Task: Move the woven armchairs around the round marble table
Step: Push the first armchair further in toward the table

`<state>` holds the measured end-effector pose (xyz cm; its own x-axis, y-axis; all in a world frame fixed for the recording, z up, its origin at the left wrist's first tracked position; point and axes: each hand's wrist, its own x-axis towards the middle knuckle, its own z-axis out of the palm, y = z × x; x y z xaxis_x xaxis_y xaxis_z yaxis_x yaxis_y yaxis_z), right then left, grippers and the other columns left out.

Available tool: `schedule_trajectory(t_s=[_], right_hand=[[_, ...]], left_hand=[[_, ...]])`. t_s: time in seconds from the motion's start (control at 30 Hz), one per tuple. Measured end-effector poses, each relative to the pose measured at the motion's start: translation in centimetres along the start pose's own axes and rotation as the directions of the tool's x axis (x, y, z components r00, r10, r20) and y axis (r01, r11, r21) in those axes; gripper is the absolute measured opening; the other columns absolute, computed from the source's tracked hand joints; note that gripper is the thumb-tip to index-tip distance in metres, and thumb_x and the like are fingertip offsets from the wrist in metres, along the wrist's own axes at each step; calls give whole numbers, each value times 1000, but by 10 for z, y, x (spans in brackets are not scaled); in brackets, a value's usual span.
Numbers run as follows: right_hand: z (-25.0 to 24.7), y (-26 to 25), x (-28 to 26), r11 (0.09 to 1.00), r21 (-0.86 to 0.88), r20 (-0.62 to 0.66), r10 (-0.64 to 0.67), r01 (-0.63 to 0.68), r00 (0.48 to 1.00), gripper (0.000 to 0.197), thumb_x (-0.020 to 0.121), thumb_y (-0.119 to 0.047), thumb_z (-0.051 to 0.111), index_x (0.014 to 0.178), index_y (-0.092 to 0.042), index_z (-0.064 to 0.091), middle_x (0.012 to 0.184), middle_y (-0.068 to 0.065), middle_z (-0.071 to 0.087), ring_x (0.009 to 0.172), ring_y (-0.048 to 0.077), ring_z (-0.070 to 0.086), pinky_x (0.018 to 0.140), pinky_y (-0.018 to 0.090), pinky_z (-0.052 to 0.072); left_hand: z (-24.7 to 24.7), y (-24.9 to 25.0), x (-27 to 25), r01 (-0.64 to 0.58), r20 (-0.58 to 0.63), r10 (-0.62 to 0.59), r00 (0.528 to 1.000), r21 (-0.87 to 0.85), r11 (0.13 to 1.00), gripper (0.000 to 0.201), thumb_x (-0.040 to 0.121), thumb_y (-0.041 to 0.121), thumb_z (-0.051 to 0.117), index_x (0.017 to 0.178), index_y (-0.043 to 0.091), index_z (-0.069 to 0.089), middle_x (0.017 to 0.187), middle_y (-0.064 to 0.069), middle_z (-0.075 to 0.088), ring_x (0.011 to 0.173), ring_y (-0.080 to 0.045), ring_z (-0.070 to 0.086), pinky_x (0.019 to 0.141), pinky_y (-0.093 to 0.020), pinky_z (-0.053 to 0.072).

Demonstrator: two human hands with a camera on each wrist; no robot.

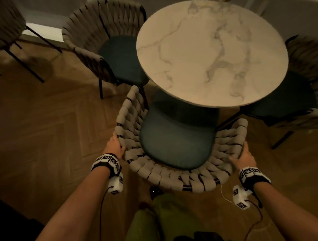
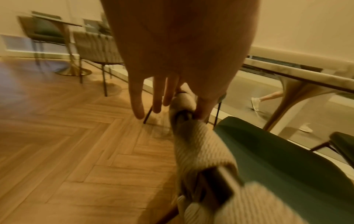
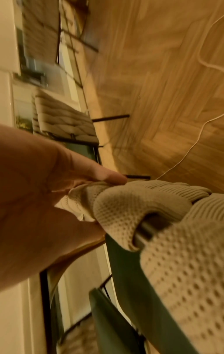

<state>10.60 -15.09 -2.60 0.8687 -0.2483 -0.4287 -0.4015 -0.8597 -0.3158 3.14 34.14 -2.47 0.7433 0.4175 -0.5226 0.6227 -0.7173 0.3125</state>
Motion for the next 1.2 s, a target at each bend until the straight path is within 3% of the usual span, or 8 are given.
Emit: schedule_trajectory(t_s=[0.1, 0.17, 0.3, 0.43, 0.6, 0.7, 0.93, 1.2], right_hand=[[4, -4, -6, 997, 45, 43, 67, -68, 997, 113, 74, -31, 77, 151, -23, -6, 155, 17, 25, 131, 42, 41, 105, 50, 40], [6, -7, -7, 991, 71, 57, 113, -117, 992, 115, 73, -30, 78, 151, -22, -6, 156, 15, 23, 132, 41, 40, 106, 48, 39], [6, -12, -6, 966, 145, 95, 200, -212, 975, 112, 72, -28, 79, 151, -24, 0, 150, 20, 33, 129, 43, 42, 103, 47, 42], [10, -21, -18, 905, 281, 110, 301, -320, 947, 108, 79, -23, 75, 149, -34, -6, 144, 26, 39, 121, 47, 48, 95, 47, 44], [35, -33, -49, 867, 363, -40, 379, -340, 924, 99, 84, -22, 68, 148, -38, -6, 127, 31, 54, 106, 47, 58, 87, 47, 48], [57, -35, -61, 864, 379, -148, 409, -330, 900, 94, 86, -21, 64, 148, -38, -5, 125, 28, 56, 107, 45, 59, 92, 54, 48], [64, -35, -53, 870, 381, -205, 408, -312, 889, 88, 89, -14, 57, 148, -38, -4, 131, 27, 48, 113, 45, 54, 96, 55, 44], [61, -28, -63, 899, 347, -200, 351, -269, 915, 88, 87, -12, 57, 149, -35, -2, 128, 28, 52, 107, 46, 57, 91, 51, 47]], left_hand=[[-8, 13, 21, 46, 46, -47, 998, 15, 999, 93, 90, 22, 60, 150, 3, -8, 148, -27, 35, 131, -41, 43, 108, -49, 40], [-12, 21, 33, 56, 45, -59, 997, 82, 995, 95, 89, 22, 62, 150, 0, -7, 147, -27, 34, 131, -42, 41, 109, -49, 39], [-20, 27, 60, 60, 62, -63, 996, 46, 997, 80, 88, 18, 64, 144, -8, 14, 144, -29, 35, 129, -44, 42, 106, -51, 39], [-22, 22, 82, 109, 104, -100, 990, -90, 990, 102, 82, 14, 72, 149, -5, -3, 147, -30, 33, 130, -44, 42, 107, -50, 40], [-25, 22, 87, 45, 77, -29, 997, -218, 975, 99, 85, 10, 69, 150, 0, -5, 146, -31, 36, 128, -45, 45, 104, -50, 43], [-23, 21, 94, 4, 39, 6, 999, -247, 969, 94, 87, 12, 67, 150, 2, -2, 143, -32, 40, 126, -47, 47, 104, -53, 43], [-20, 21, 102, -16, 48, 28, 998, -230, 973, 81, 90, 7, 58, 148, 0, 1, 142, -33, 41, 126, -49, 46, 105, -56, 41], [-25, 17, 92, -38, 73, 53, 996, -199, 979, 90, 90, 9, 60, 150, 2, -7, 146, -33, 36, 129, -48, 43, 108, -52, 39]])
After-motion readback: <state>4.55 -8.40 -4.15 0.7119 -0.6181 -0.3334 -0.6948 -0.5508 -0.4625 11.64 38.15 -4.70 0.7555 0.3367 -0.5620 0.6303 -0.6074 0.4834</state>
